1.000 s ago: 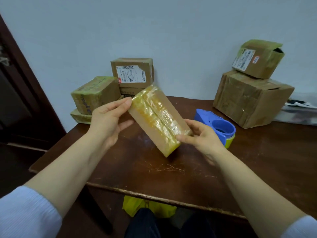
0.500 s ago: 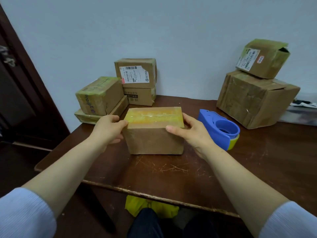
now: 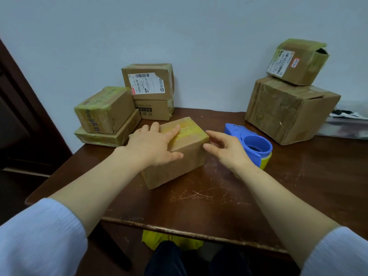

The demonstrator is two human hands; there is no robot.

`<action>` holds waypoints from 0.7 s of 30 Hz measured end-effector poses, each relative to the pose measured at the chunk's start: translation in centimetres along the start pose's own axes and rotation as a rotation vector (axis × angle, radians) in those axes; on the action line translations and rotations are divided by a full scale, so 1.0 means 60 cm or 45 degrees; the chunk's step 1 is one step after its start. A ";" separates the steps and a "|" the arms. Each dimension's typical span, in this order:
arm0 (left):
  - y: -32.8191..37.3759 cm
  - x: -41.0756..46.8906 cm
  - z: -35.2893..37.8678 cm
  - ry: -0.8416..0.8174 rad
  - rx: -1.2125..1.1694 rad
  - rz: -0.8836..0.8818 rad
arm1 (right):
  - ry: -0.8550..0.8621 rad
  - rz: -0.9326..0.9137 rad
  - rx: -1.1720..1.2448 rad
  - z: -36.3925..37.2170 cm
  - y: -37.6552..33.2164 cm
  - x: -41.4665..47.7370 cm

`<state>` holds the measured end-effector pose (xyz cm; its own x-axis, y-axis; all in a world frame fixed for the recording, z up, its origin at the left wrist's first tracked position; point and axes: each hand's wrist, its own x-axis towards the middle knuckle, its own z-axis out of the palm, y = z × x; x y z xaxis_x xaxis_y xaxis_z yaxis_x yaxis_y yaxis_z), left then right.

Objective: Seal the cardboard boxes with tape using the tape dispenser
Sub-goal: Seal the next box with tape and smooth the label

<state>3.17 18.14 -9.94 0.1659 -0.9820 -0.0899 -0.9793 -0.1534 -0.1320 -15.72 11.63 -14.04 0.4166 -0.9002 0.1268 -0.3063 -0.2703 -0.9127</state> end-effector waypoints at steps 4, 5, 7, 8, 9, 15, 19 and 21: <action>0.016 0.002 -0.015 -0.005 0.137 -0.083 | 0.336 0.016 -0.433 -0.044 0.025 0.012; 0.017 0.004 -0.017 0.013 0.116 -0.073 | 0.397 0.033 -0.537 -0.057 0.031 0.014; 0.022 0.016 -0.015 0.050 0.040 -0.014 | 0.445 0.115 -0.750 -0.079 0.041 0.014; 0.026 0.022 -0.012 0.055 0.011 0.028 | 0.419 0.181 -0.866 -0.085 0.046 0.013; 0.030 0.028 -0.007 0.050 -0.011 0.070 | 0.371 0.243 -0.974 -0.088 0.049 0.011; 0.038 0.040 0.003 0.153 -0.195 0.159 | 0.276 0.256 -1.187 -0.080 0.058 0.003; 0.050 0.051 -0.007 0.242 -0.304 0.044 | 0.368 -0.144 -0.587 -0.046 0.024 0.006; 0.051 0.060 -0.004 0.199 -0.318 -0.037 | 0.144 -0.062 -0.250 -0.022 0.006 0.013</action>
<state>0.72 14.11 -10.45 0.1936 -0.9789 0.0658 -0.9758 -0.1851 0.1165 -16.63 10.39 -13.75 0.3397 -0.9140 0.2220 -0.4536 -0.3660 -0.8126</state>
